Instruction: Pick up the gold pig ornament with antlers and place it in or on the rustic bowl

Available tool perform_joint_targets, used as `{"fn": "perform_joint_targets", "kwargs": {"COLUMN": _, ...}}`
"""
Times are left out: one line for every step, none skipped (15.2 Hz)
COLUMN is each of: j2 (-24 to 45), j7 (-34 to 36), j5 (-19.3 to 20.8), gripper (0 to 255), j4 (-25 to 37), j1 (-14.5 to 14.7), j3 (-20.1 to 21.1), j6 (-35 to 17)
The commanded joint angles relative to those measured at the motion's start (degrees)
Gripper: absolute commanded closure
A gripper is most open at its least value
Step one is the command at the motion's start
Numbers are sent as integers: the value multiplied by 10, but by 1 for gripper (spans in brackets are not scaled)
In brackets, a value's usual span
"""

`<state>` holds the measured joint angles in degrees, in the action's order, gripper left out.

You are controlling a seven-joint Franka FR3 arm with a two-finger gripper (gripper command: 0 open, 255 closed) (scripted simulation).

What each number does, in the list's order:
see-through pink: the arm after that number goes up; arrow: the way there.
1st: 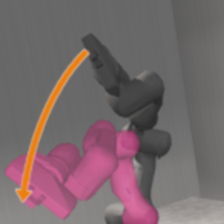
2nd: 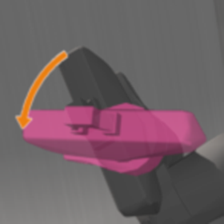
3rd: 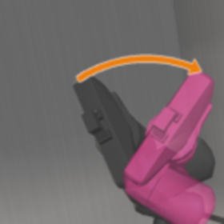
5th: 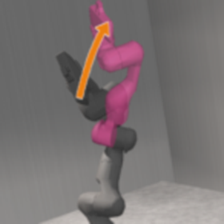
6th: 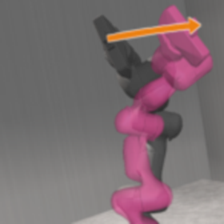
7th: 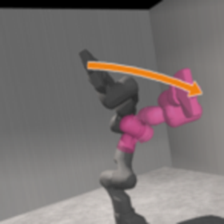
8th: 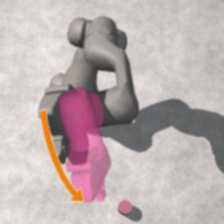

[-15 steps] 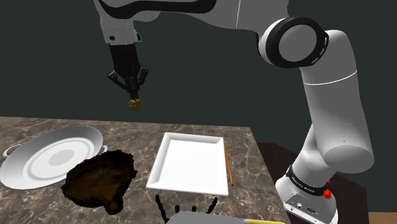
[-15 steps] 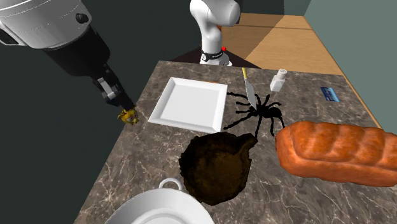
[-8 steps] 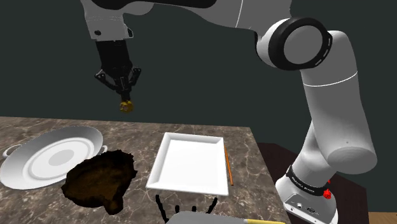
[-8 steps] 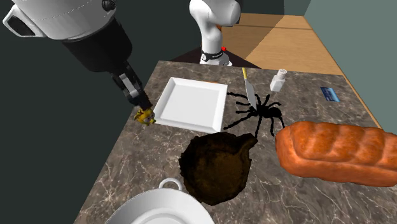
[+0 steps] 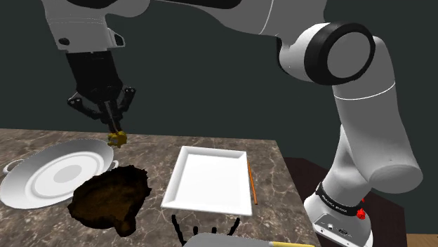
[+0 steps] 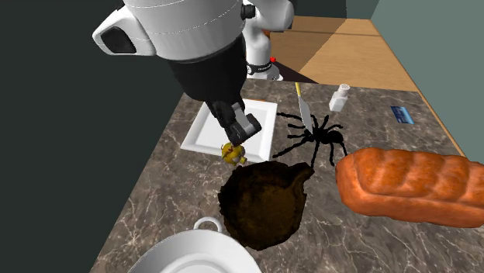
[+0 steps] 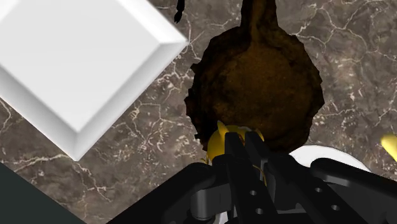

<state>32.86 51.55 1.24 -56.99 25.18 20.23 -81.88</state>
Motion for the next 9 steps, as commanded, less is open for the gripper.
{"fn": "perform_joint_targets", "kwargs": {"j2": 18, "j7": 24, "j5": 5, "gripper": 255, "j4": 32, "j1": 25, "j3": 4, "j6": 11}}
{"fn": "perform_joint_targets", "kwargs": {"j2": 27, "j7": 36, "j5": 7, "gripper": 255, "j4": 47, "j1": 37, "j3": 5, "j6": 15}}
{"fn": "perform_joint_targets", "kwargs": {"j2": 37, "j7": 48, "j5": 10, "gripper": 255, "j4": 65, "j1": 50, "j3": 7, "j6": 21}}
{"fn": "perform_joint_targets", "kwargs": {"j2": 49, "j7": 59, "j5": 13, "gripper": 255, "j4": 86, "j1": 64, "j3": 8, "j6": 29}}
{"fn": "perform_joint_targets", "kwargs": {"j2": 72, "j7": 76, "j5": 19, "gripper": 255, "j4": 126, "j1": 87, "j3": 9, "j6": 43}}
{"fn": "perform_joint_targets", "kwargs": {"j2": 63, "j7": 75, "j5": 17, "gripper": 255, "j4": 103, "j1": 83, "j3": 9, "j6": 29}}
{"fn": "perform_joint_targets", "kwargs": {"j2": 56, "j7": 74, "j5": 15, "gripper": 255, "j4": 82, "j1": 79, "j3": 10, "j6": 16}}
{"fn": "perform_joint_targets", "kwargs": {"j2": 50, "j7": 73, "j5": 13, "gripper": 255, "j4": 64, "j1": 75, "j3": 10, "j6": 4}}
{"fn": "perform_joint_targets", "kwargs": {"j2": 45, "j7": 72, "j5": 12, "gripper": 255, "j4": 47, "j1": 72, "j3": 11, "j6": -8}}
